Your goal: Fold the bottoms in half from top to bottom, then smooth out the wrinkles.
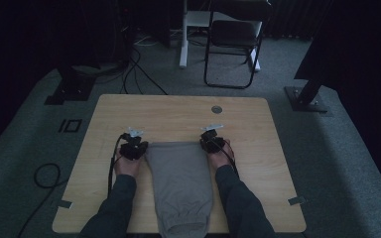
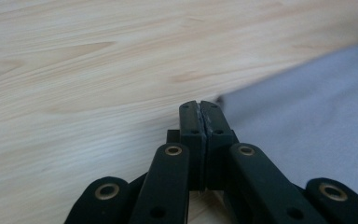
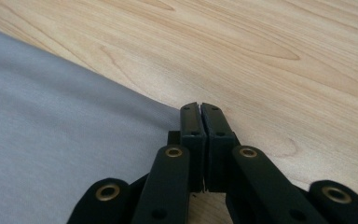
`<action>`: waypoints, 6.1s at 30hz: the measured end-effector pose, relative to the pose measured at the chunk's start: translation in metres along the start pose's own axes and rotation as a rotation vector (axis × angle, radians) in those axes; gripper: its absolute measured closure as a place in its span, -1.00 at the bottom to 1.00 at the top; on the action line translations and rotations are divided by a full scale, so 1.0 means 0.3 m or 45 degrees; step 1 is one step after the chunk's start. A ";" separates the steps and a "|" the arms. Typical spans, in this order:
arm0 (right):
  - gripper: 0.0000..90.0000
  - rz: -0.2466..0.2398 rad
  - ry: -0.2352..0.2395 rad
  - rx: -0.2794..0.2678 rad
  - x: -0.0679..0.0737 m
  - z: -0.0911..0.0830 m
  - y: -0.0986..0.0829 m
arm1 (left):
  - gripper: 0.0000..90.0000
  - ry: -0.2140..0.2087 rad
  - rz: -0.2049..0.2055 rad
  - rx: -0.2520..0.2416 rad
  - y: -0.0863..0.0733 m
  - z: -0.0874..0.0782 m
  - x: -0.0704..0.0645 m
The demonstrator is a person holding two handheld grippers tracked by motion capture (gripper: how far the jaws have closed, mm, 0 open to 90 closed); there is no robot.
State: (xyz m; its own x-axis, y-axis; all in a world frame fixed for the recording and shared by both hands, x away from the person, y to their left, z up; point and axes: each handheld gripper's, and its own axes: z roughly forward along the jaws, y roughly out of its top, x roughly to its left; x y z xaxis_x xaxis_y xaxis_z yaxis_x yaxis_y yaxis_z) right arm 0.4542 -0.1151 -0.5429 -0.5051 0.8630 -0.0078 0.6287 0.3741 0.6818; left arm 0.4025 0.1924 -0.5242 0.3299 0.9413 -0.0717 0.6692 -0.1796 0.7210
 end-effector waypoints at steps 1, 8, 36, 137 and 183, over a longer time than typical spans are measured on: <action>0.97 0.006 0.008 -0.005 -0.003 0.000 -0.001 | 0.97 0.004 0.000 -0.004 -0.001 -0.004 0.005; 0.70 0.039 -0.004 -0.024 -0.008 -0.003 0.008 | 0.75 0.032 0.010 -0.033 0.028 -0.008 -0.006; 0.44 0.004 0.113 0.007 -0.017 0.005 -0.002 | 0.42 -0.157 -0.016 0.088 0.010 0.110 0.001; 0.88 -0.120 0.126 -0.444 -0.024 -0.445 -0.033 | 0.88 -0.334 0.088 -0.358 0.103 -0.288 -0.178; 0.45 -0.100 0.273 -0.146 0.090 -0.340 -0.374 | 0.25 -0.326 0.202 0.034 -0.255 -0.122 -0.285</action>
State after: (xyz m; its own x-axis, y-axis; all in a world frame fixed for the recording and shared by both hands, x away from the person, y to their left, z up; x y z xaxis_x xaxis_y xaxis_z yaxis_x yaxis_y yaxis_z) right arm 0.3097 -0.1685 -0.5449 -0.6712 0.7367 0.0827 0.5174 0.3856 0.7640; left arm 0.2987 0.1360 -0.5480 0.5867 0.7988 -0.1333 0.6121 -0.3297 0.7187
